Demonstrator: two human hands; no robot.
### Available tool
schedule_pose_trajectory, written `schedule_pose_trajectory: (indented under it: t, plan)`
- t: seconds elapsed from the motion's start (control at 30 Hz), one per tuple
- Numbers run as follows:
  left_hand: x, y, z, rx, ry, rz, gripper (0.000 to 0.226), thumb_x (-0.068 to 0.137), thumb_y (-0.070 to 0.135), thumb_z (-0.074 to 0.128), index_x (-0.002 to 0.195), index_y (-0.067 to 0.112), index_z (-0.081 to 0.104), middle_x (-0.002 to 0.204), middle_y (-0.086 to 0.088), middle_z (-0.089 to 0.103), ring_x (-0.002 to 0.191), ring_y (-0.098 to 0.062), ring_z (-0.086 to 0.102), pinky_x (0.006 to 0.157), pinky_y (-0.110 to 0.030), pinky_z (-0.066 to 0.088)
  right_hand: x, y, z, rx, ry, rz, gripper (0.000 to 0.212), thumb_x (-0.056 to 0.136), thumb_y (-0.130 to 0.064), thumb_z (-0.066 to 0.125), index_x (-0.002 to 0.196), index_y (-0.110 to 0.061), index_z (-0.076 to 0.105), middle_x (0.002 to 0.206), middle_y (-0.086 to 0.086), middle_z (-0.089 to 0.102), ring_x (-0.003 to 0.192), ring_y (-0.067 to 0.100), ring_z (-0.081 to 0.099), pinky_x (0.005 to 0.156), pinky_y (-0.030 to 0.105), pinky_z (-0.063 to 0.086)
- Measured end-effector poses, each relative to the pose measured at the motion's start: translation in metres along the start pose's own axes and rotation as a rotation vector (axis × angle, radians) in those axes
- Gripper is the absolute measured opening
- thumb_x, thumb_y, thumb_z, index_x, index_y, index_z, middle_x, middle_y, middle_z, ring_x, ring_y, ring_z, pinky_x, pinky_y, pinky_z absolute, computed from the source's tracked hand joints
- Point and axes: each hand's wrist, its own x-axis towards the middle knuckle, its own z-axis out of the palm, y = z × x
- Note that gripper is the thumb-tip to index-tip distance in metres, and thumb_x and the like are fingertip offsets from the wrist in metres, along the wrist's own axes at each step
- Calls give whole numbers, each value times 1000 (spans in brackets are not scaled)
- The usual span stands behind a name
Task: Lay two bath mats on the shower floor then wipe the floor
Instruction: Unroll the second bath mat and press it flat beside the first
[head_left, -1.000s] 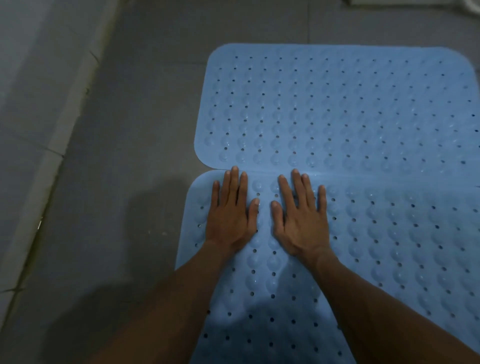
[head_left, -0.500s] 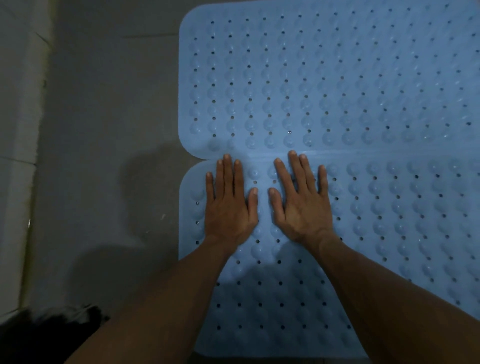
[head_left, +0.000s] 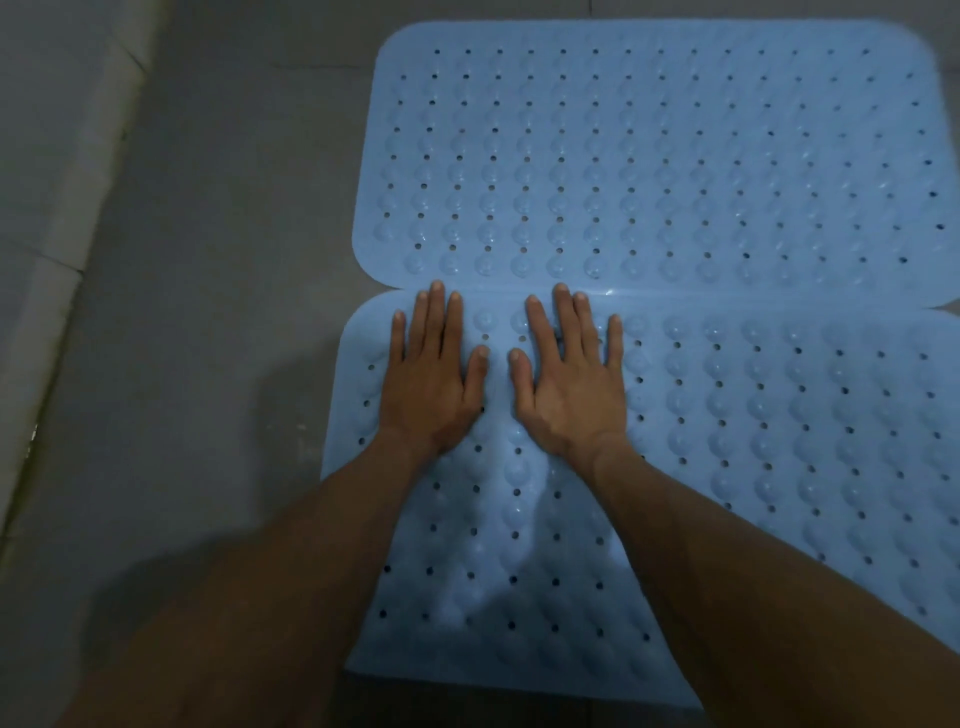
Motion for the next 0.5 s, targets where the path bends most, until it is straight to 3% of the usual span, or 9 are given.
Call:
schedule_pose_trajectory:
  t: [0.13,0.3,0.5]
  plan:
    - [0,3,-2,22,1,0,66,100,45,19,155,8,15,163,-13,9,151,-23,5,123,-46,3,0,3,-2,6,-37,1,67,101,-56,13,160,-25,2,168,5,-8,154,21,-12,122,54,-8]
    - [5,16,-15,49,-150,-85,65,102,46,12,155,12,-3,163,-9,-9,150,-21,-11,121,-45,-10,1,13,-24,138,-176,-35,64,103,-50,13,159,-25,-5,166,4,-18,152,20,-21,120,51,-16]
    - [-7,86,-26,26,-139,-168,65,103,45,14,155,9,1,163,-10,-8,150,-23,-9,121,-44,-11,-40,86,-58,129,-134,-24,62,105,-45,17,159,-22,-3,166,4,-17,152,20,-20,121,47,-17]
